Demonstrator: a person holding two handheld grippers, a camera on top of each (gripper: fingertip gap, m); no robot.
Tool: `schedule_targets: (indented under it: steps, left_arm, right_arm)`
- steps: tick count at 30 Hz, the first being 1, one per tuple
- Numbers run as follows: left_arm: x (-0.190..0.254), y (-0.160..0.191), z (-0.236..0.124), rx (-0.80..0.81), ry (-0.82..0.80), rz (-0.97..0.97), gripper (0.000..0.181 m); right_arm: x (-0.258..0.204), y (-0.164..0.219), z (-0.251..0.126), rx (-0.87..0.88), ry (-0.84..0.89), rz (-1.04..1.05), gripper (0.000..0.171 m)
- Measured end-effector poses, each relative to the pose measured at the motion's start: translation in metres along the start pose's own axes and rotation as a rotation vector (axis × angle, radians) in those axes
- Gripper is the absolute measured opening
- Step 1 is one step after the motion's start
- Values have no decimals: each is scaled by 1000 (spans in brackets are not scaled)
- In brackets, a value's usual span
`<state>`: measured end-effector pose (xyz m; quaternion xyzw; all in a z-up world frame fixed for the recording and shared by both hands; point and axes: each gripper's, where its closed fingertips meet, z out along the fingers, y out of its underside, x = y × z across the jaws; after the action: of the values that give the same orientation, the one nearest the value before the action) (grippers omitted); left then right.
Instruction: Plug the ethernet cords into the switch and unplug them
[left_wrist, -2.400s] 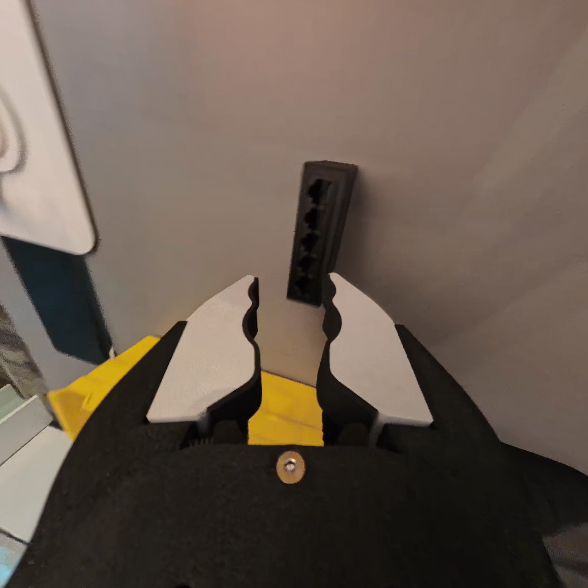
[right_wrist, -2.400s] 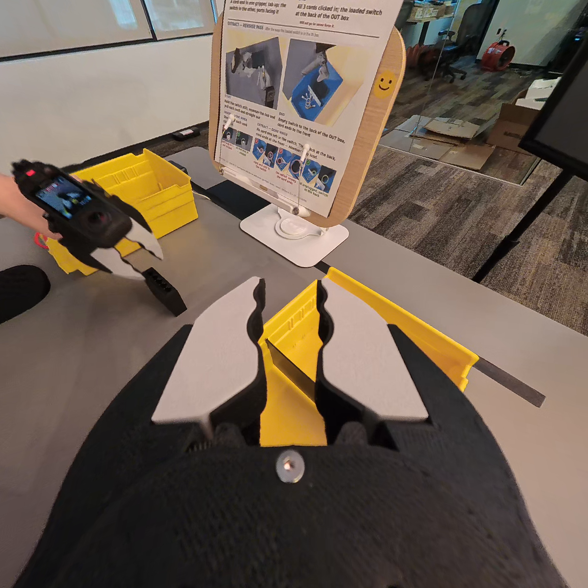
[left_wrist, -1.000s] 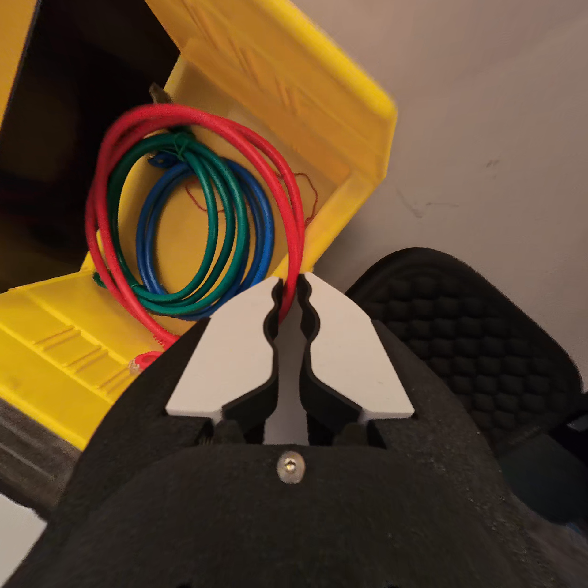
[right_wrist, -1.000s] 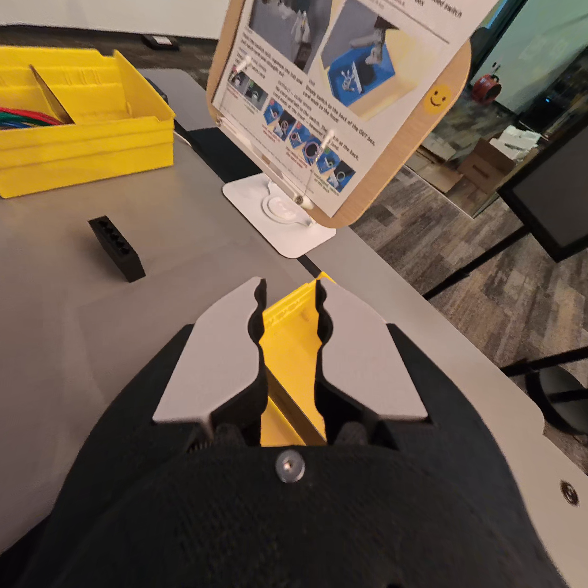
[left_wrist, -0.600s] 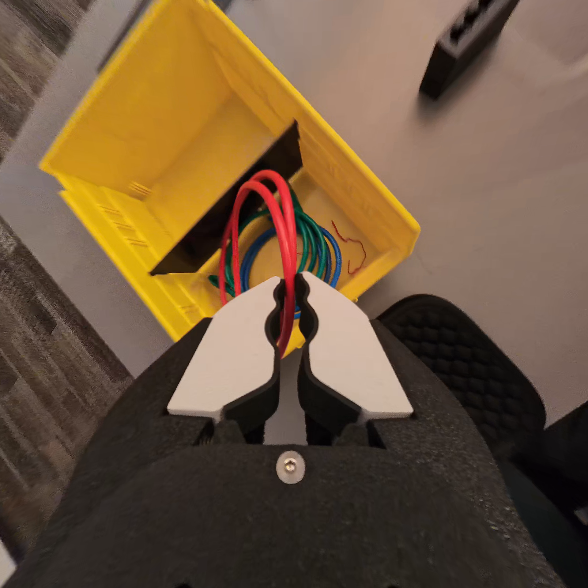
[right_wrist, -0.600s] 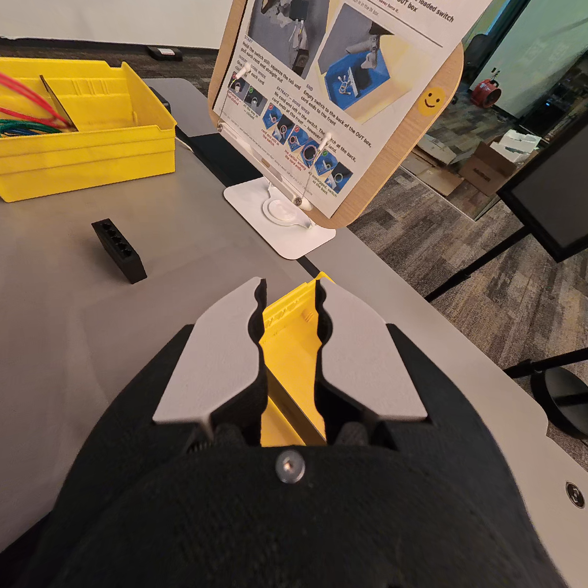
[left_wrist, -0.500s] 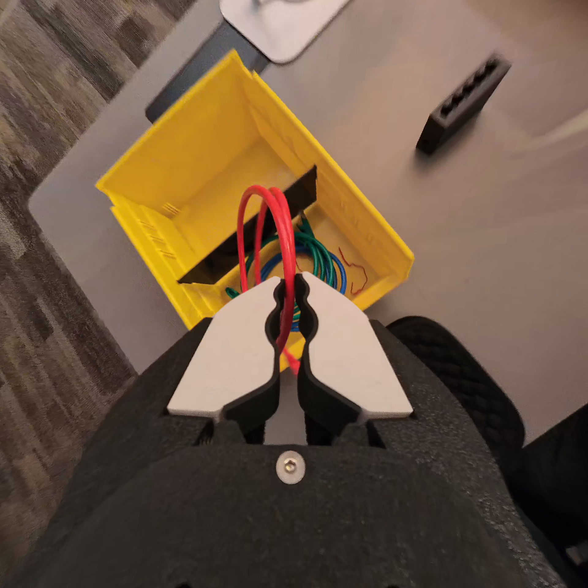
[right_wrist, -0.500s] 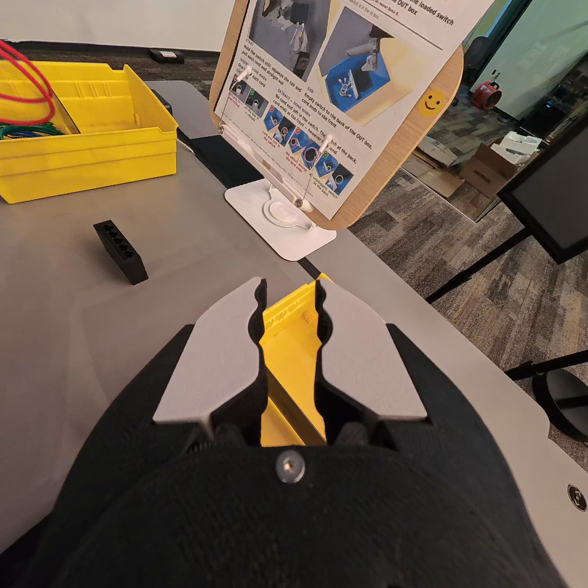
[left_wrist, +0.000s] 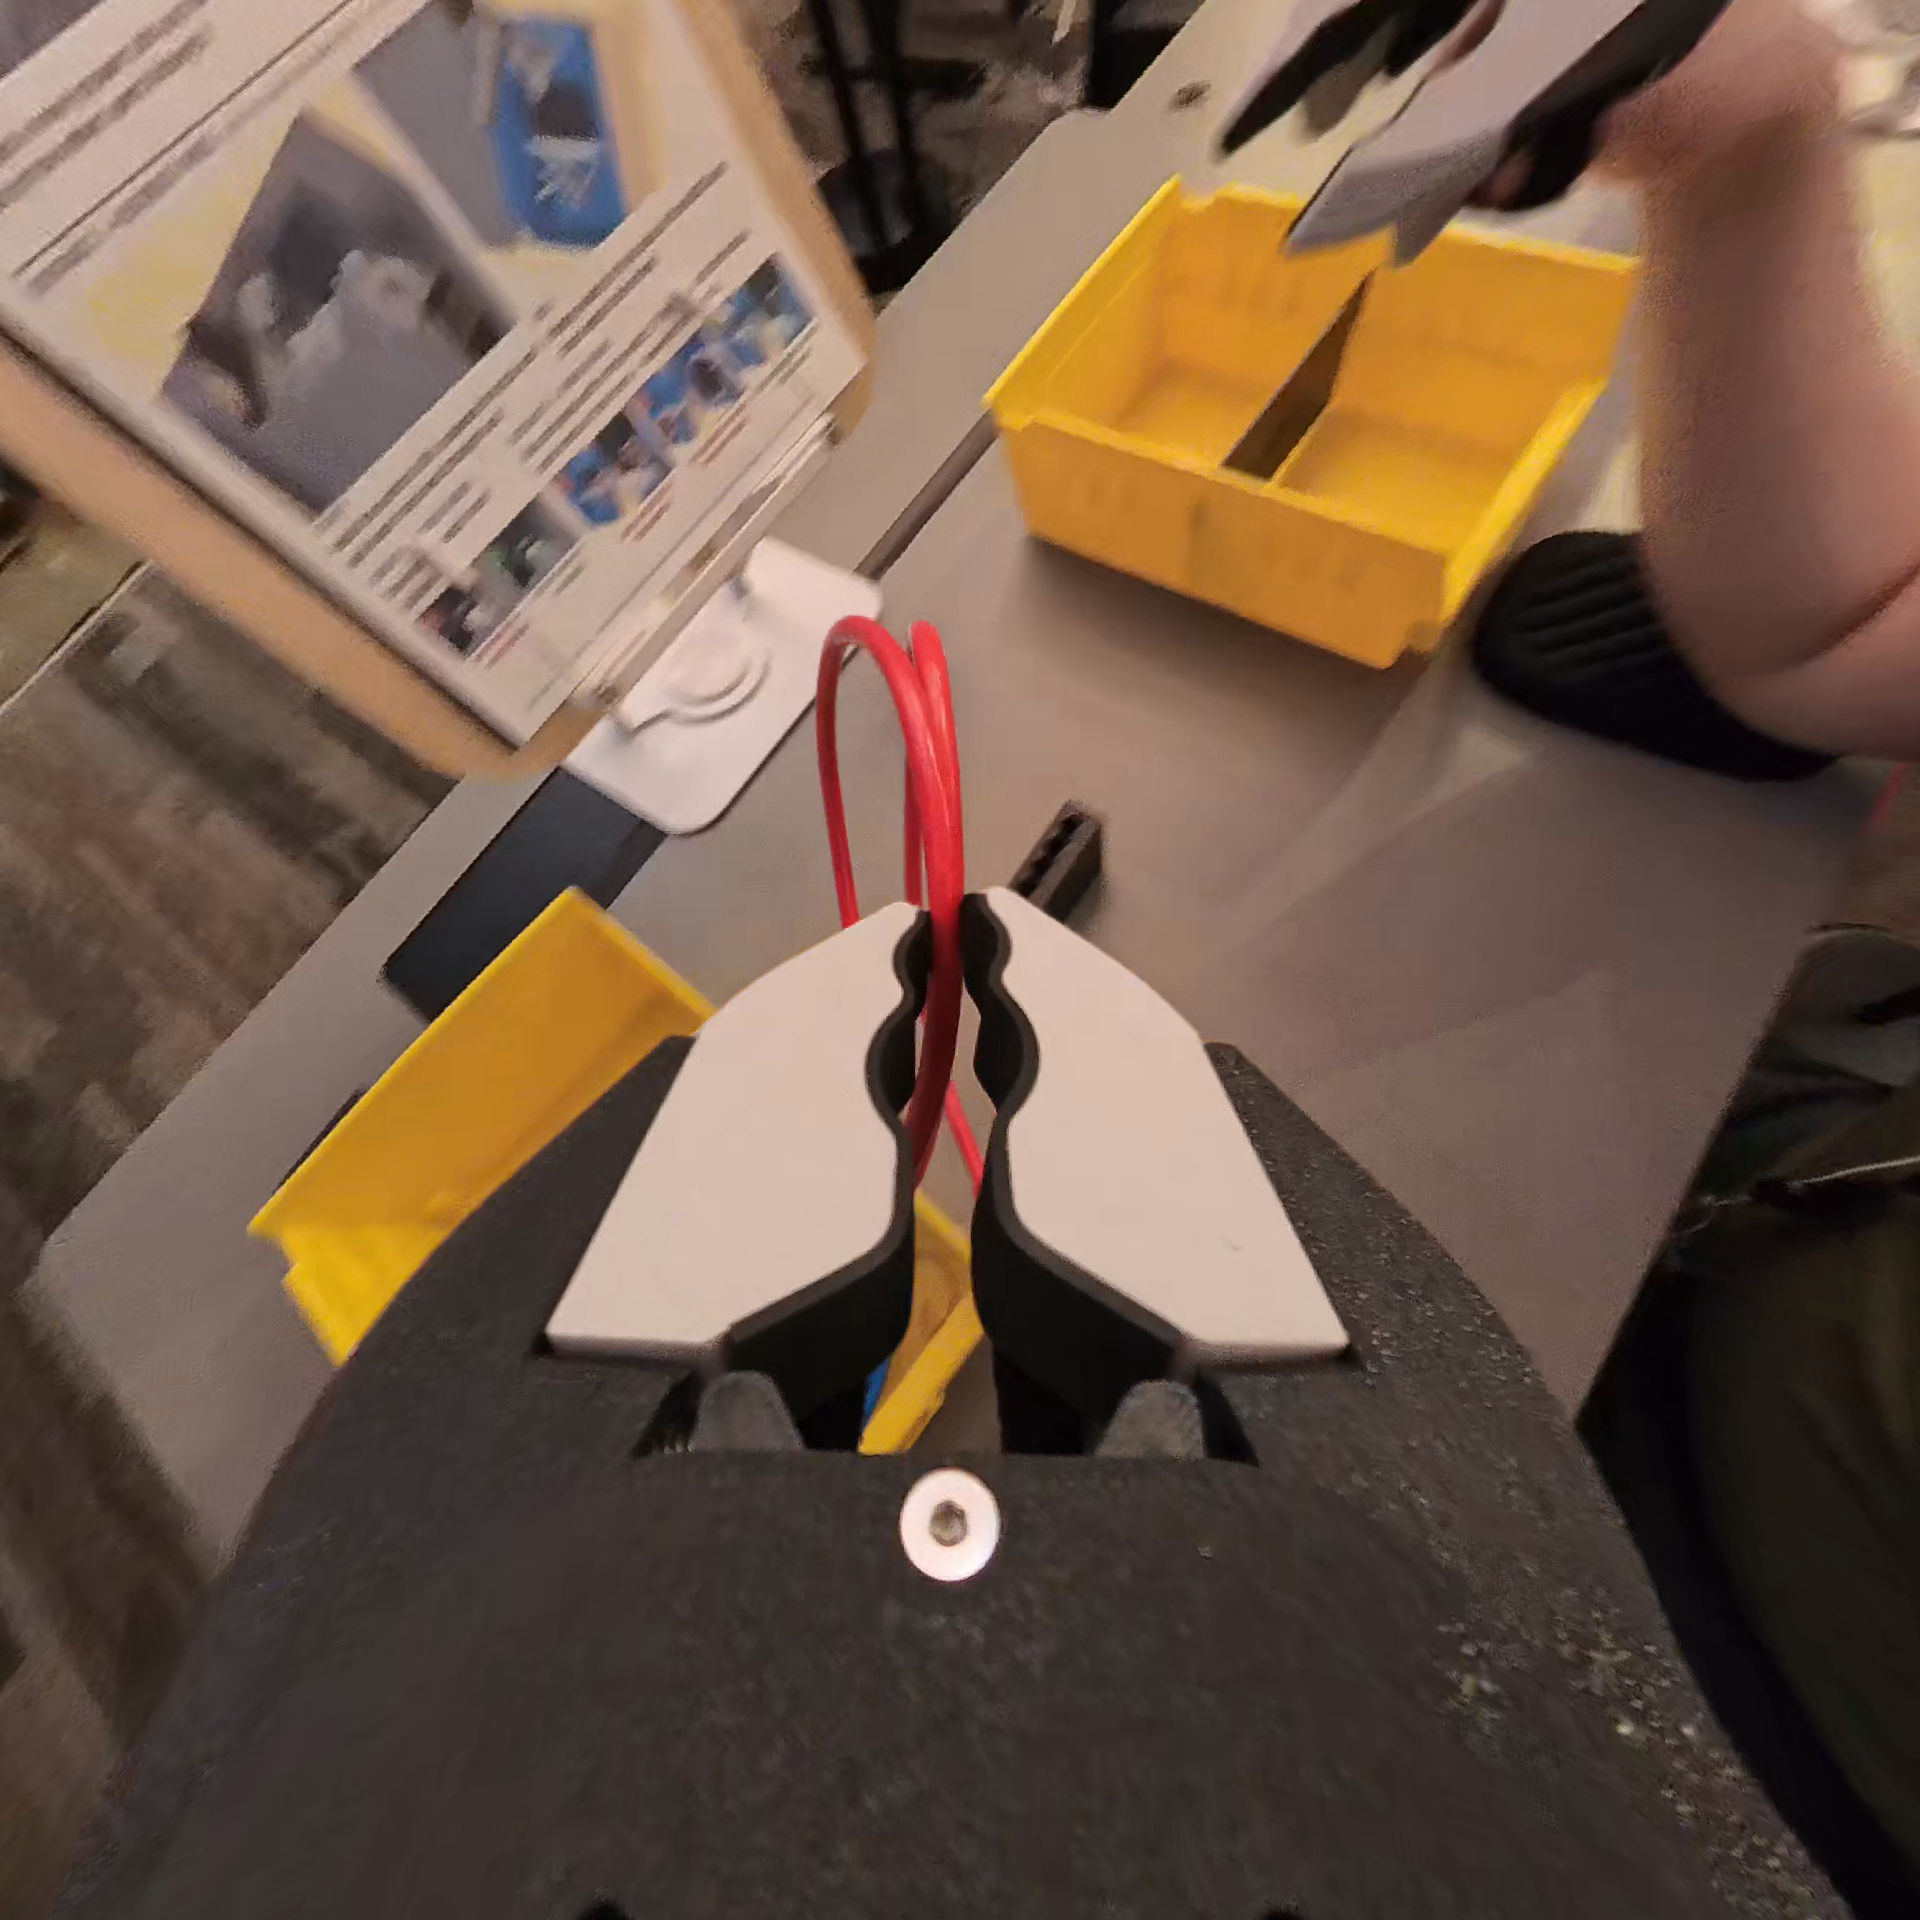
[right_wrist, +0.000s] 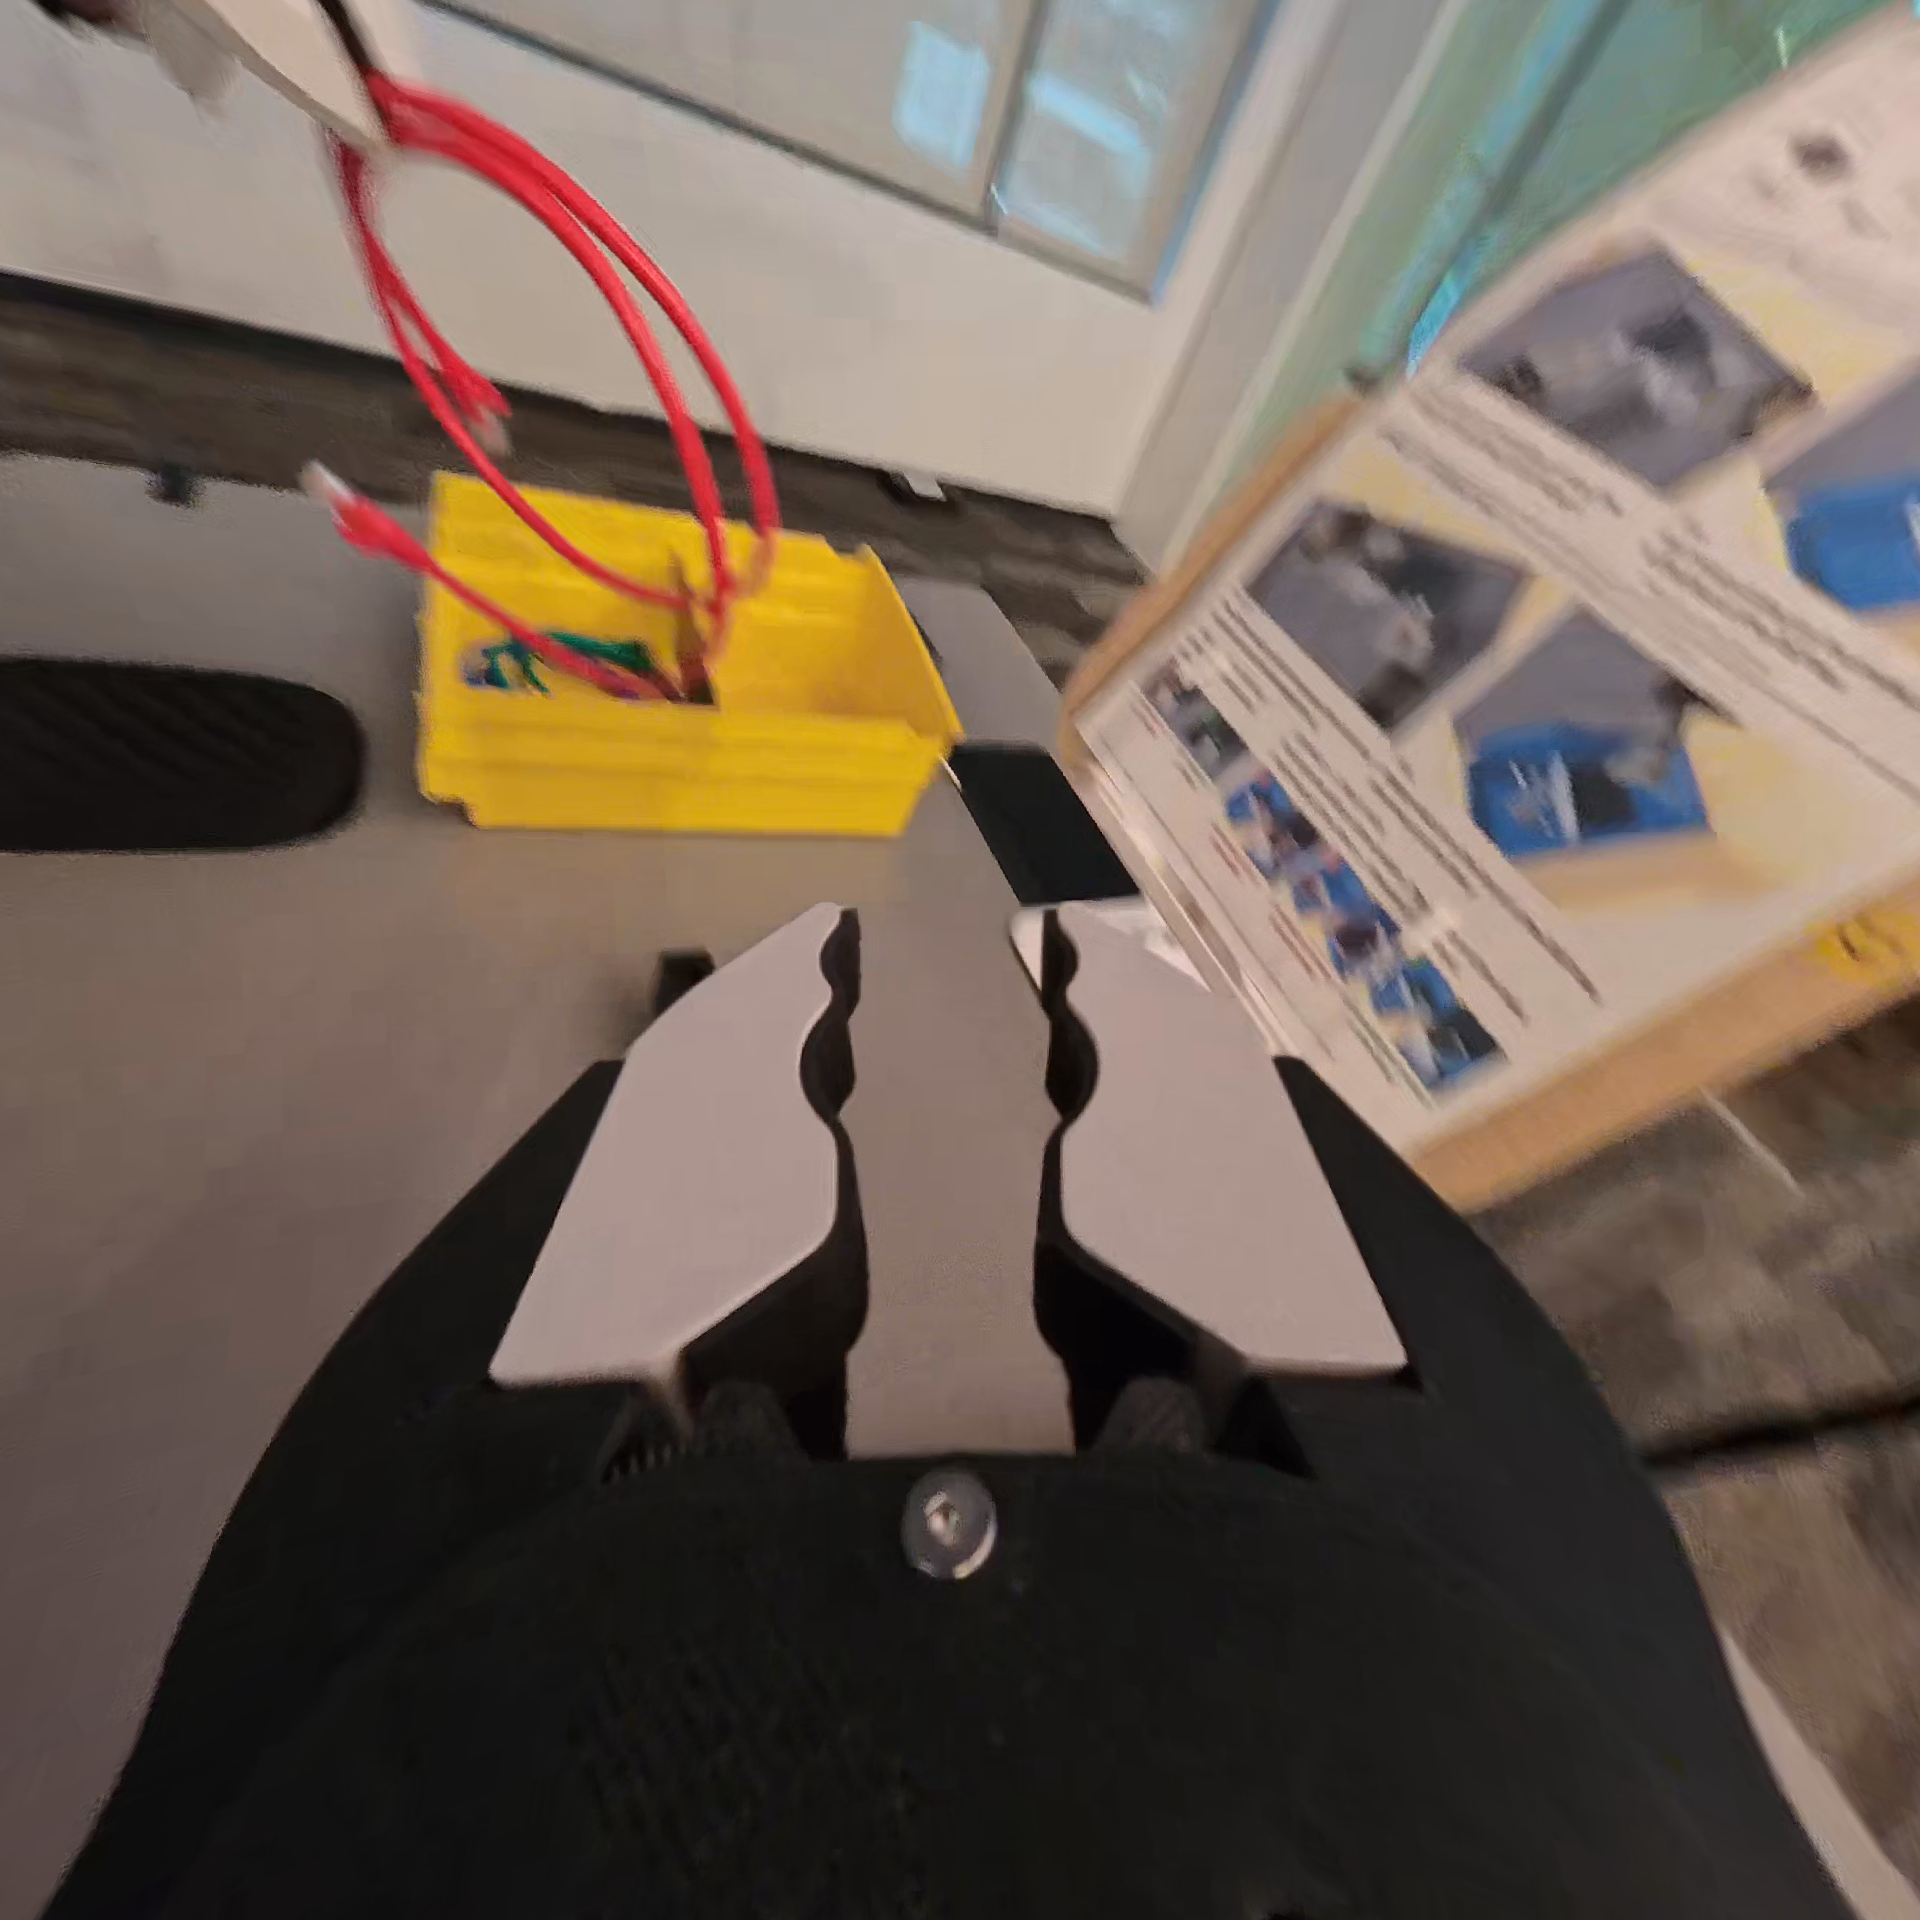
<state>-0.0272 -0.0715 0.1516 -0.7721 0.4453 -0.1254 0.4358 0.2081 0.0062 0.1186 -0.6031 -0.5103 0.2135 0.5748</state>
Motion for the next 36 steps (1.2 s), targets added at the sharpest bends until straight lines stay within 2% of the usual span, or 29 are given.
schedule_targets:
  steps: [3,6,8,11,12,13,14,15,17,19,22,25,31,36]
  left_arm:
    - [30,-25,20,26,82,36,6]
    - [59,-39,42,26,159,87,6]
    - [75,-43,56,16,200,119,6]
    - [94,-46,76,1,252,152,6]
    - [99,-47,81,2,269,160,6]
    - [103,-48,86,0,286,164,6]
    - [105,-48,90,-2,296,161,6]
    - [103,-47,95,-4,285,153,6]
    - [95,-46,101,19,249,147,18]
    - [92,-44,101,72,264,129,25]
    - [79,-30,102,118,237,71,42]
    - [66,-2,108,136,193,-24,42]
    - [75,60,127,171,230,-207,38]
    - [86,103,151,114,173,-212,37]
  right_arm:
    - [-41,-40,12,183,-117,-71,45]
    - [-67,-65,16,299,-161,-108,55]
    - [-73,-67,21,300,-153,-131,62]
    - [-79,-56,31,231,-157,-179,62]
    - [-81,-50,35,193,-167,-197,60]
    - [-83,-41,38,147,-181,-221,47]
    - [-84,-32,40,96,-190,-247,18]
    - [-85,-23,42,43,-212,-258,8]
    - [-85,-9,43,-40,-263,-207,2]
    - [-78,-8,45,-38,-268,-122,2]
    - [-69,-6,44,-28,-277,-48,2]
    - [-61,1,43,-42,-268,-28,1]
    - [-45,45,54,-235,-252,59,1]
    - [-36,88,63,-426,-239,142,1]
